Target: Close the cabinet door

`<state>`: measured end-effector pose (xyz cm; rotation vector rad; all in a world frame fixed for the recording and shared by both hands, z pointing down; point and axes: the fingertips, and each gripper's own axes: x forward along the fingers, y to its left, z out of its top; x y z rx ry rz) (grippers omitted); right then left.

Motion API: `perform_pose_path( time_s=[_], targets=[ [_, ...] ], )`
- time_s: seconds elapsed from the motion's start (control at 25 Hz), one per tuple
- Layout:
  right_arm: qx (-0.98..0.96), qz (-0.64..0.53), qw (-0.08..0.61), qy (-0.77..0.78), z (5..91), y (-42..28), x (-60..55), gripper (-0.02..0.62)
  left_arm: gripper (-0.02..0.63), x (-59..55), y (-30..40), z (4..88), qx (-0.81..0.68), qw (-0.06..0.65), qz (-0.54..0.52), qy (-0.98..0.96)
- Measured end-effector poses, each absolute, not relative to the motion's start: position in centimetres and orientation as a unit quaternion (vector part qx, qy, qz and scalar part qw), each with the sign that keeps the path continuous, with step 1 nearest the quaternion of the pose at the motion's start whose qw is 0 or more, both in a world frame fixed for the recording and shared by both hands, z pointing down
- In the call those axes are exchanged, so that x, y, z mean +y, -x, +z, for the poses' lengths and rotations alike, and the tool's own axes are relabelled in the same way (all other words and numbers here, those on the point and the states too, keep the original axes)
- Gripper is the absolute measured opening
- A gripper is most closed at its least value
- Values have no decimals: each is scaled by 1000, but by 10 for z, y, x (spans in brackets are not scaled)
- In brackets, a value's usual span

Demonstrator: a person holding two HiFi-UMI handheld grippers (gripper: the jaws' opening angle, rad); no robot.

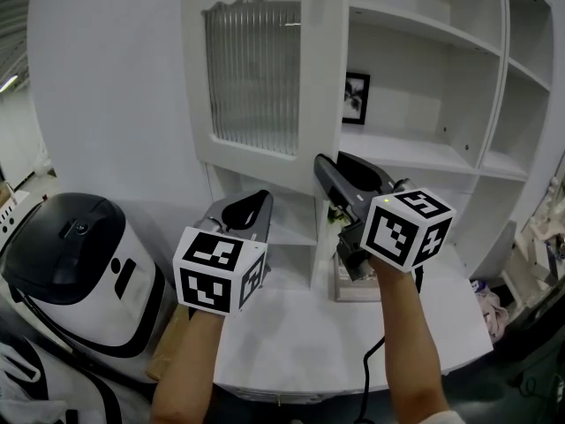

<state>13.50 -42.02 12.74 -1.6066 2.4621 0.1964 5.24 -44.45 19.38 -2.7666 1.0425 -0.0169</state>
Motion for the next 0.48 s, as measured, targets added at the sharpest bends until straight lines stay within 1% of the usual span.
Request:
perform_pose_path(
  time_s=[0.28,0.48],
  targets=[
    [812,77,86,571,128,-162,-443,121,2,-464,-74,194,347,91,-9,933],
    [800,88,75,589,128,-176,-457,123,2,-476,-88,192,345,95,-9,934]
  ],
)
